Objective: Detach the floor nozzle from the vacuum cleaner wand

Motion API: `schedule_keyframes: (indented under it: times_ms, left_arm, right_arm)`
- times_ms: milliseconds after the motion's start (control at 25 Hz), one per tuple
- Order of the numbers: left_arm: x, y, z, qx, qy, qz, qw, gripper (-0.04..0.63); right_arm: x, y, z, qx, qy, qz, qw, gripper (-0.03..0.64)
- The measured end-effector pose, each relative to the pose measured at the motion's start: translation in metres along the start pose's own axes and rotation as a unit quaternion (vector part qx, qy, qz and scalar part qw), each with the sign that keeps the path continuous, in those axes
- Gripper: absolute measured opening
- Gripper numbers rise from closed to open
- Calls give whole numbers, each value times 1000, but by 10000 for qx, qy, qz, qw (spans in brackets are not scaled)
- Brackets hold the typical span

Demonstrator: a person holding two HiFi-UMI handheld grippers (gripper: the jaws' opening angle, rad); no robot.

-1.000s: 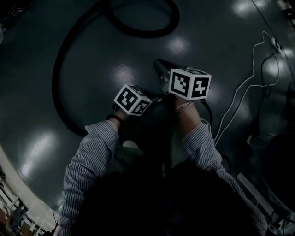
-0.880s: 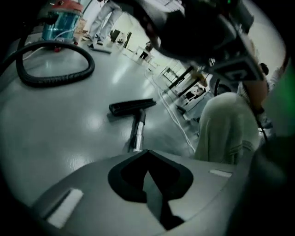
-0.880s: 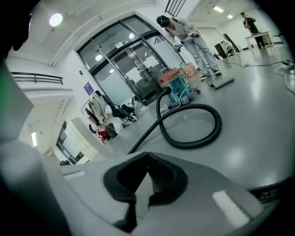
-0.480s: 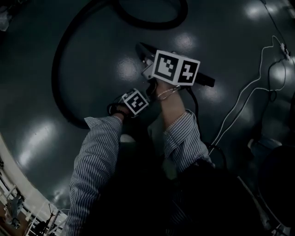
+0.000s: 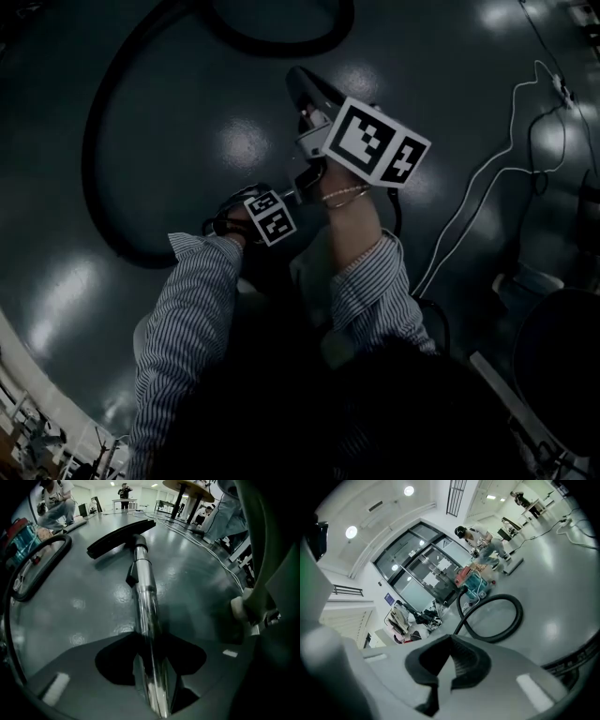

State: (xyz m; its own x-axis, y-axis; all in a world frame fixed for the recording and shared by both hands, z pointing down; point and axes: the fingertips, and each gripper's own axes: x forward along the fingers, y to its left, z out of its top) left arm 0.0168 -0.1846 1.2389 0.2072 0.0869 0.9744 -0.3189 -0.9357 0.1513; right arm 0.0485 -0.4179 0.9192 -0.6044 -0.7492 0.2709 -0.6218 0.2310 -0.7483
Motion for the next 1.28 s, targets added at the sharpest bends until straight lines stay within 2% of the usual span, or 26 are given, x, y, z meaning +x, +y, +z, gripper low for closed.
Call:
schedule_keyframes:
  times_ms: [120, 320, 520, 640, 720, 800, 920, 1000, 1080, 1120, 1200, 1280]
  left_arm:
    - [-4, 7, 2, -388, -203, -218, 9988, 184]
    - [-15, 7, 3, -737, -457, -421, 9953, 181]
    - [-40, 31, -12, -1057, -832, -231, 9906, 181]
    - [-64, 52, -23, -1283, -1068, -87, 9859, 181]
    - [-87, 62, -17, -1522, -1443, -113, 9777, 181]
    - [-115, 67, -7, -1793, -1914, -104, 9649, 181]
    - [-161, 64, 10, -1963, -2524, -17, 9475, 183]
    - [-192, 55, 24, -2053, -2806, -59, 9376, 183]
    - [-219, 46, 36, -2139, -2953, -147, 9310, 183]
    - [-232, 40, 40, -2152, -2983, -215, 9296, 183]
    - [-262, 28, 48, -2168, -3032, -364, 9272, 183]
    - [-301, 17, 59, -2232, -3124, -453, 9223, 182]
  right_arm:
    - [-6, 6, 8, 138, -188, 103, 9997, 2]
    - [-7, 22, 1, 108, -216, 271, 9993, 2]
    - [-5, 27, -8, 84, -162, 385, 9991, 2]
    - [-6, 23, -9, 122, -238, 311, 9992, 2]
    - [-9, 23, -8, 263, -334, 260, 9988, 2]
    - [-17, 31, -9, 278, -341, 238, 9987, 2]
    - [-38, 58, -10, -105, -412, 251, 9988, 2]
    - [-50, 78, -12, -169, -417, 452, 9980, 2]
    - [-58, 95, -15, -30, -260, 688, 9973, 2]
    - [-65, 102, -14, -40, -157, 669, 9976, 2]
    - [-83, 114, -3, -223, 44, 398, 9989, 2]
    - [-107, 126, 29, -389, 89, -11, 9992, 2]
